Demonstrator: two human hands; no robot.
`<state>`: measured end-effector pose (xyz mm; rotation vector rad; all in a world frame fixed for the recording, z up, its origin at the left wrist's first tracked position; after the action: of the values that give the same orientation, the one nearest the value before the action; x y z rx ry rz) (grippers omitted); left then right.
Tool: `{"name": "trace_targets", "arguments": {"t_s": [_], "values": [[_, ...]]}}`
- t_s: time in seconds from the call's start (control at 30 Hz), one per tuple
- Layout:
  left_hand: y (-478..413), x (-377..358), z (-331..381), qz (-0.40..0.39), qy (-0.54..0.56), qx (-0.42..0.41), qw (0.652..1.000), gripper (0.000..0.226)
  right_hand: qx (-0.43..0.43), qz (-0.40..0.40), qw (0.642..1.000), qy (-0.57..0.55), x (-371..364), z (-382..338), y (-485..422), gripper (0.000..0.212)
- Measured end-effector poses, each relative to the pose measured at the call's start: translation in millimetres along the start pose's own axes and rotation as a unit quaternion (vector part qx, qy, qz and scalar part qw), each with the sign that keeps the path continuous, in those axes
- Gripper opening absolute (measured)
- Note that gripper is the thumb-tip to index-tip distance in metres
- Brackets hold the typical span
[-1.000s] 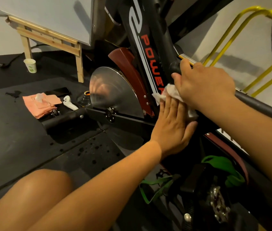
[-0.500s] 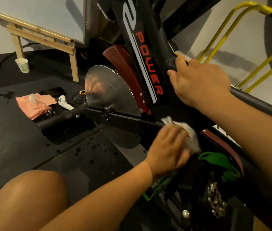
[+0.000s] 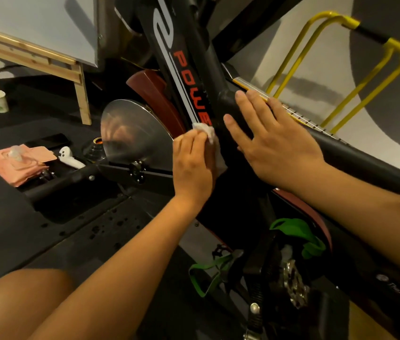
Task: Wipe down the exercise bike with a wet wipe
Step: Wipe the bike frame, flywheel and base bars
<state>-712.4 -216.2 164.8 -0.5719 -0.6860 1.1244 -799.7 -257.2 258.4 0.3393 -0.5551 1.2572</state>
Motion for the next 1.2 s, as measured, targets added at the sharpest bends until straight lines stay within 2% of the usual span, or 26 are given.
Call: {"name": "trace_targets", "arguments": {"t_s": [0.07, 0.13, 0.2, 0.27, 0.37, 0.43, 0.5, 0.53, 0.6, 0.63, 0.7, 0.73, 0.77, 0.83, 0.9, 1.03, 1.1, 1.2], "values": [[-5, -2, 10, -0.009, 0.019, -0.019, 1.0, 0.037, 0.02, -0.018, 0.999, 0.034, -8, -4, 4, 0.066], [13, -18, 34, -0.068, 0.055, -0.075, 0.993, 0.044, 0.028, 0.0, 0.999, 0.026, -3, -5, 0, 0.063], [46, -34, 48, -0.136, 0.051, -0.134, 0.98, 0.052, 0.041, 0.036, 0.998, -0.04, 8, -7, 1, 0.056], [83, -48, 46, -0.199, -0.001, -0.197, 0.96, 0.056, 0.058, 0.078, 0.985, -0.143, 16, -3, 8, 0.053], [127, -55, 43, -0.256, -0.058, -0.299, 0.917, 0.049, 0.08, 0.106, 0.967, -0.219, 26, -1, 16, 0.049], [150, -60, 42, -0.292, -0.097, -0.374, 0.875, 0.049, 0.138, 0.077, 0.969, -0.19, 22, -17, 15, 0.046], [175, -68, 36, -0.345, -0.134, -0.426, 0.825, 0.056, 0.181, 0.014, 0.963, -0.201, 12, -38, 16, 0.046], [181, -69, 32, -0.363, -0.162, -0.44, 0.805, 0.058, 0.169, -0.012, 0.956, -0.239, 8, -43, 17, 0.045], [181, -73, 27, -0.372, -0.216, -0.462, 0.775, 0.06, 0.069, -0.051, 0.923, -0.374, 2, -35, 22, 0.041], [173, -73, 30, -0.359, -0.217, -0.458, 0.784, 0.06, -0.002, -0.047, 0.889, -0.456, 2, -24, 27, 0.039], [133, -62, 35, -0.293, -0.161, -0.361, 0.871, 0.058, -0.104, 0.021, 0.823, -0.558, 16, 0, 46, 0.033], [109, -57, 30, -0.267, -0.149, -0.292, 0.906, 0.061, -0.133, 0.042, 0.804, -0.577, 24, 7, 58, 0.03], [91, -58, 20, -0.266, -0.161, -0.228, 0.923, 0.066, -0.147, 0.046, 0.797, -0.584, 31, 7, 70, 0.03], [81, -63, 9, -0.286, -0.191, -0.169, 0.924, 0.072, -0.147, 0.02, 0.795, -0.588, 40, -8, 97, 0.035], [91, -68, 11, -0.308, -0.183, -0.174, 0.917, 0.072, -0.127, -0.014, 0.806, -0.577, 42, -33, 118, 0.037], [99, -63, 11, -0.314, -0.167, -0.246, 0.902, 0.063, -0.116, -0.048, 0.852, -0.508, 34, -53, 121, 0.061], [94, -57, 11, -0.301, -0.169, -0.273, 0.898, 0.057, -0.105, -0.07, 0.87, -0.477, 33, -56, 116, 0.057], [105, -55, 18, -0.303, -0.157, -0.311, 0.887, 0.054, -0.1, -0.094, 0.87, -0.473, 31, -57, 115, 0.053]]}}
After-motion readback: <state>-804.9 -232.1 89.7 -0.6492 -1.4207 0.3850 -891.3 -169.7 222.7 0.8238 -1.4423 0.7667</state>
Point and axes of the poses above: each hand's wrist, its own y-axis away from the middle knuckle, its own x-axis out of the back of the hand, z = x × y, the point moved 9 cm from there along -y, towards the middle knuckle, and after that the axes turned 1 degree about -y, right-handed, at the moved point
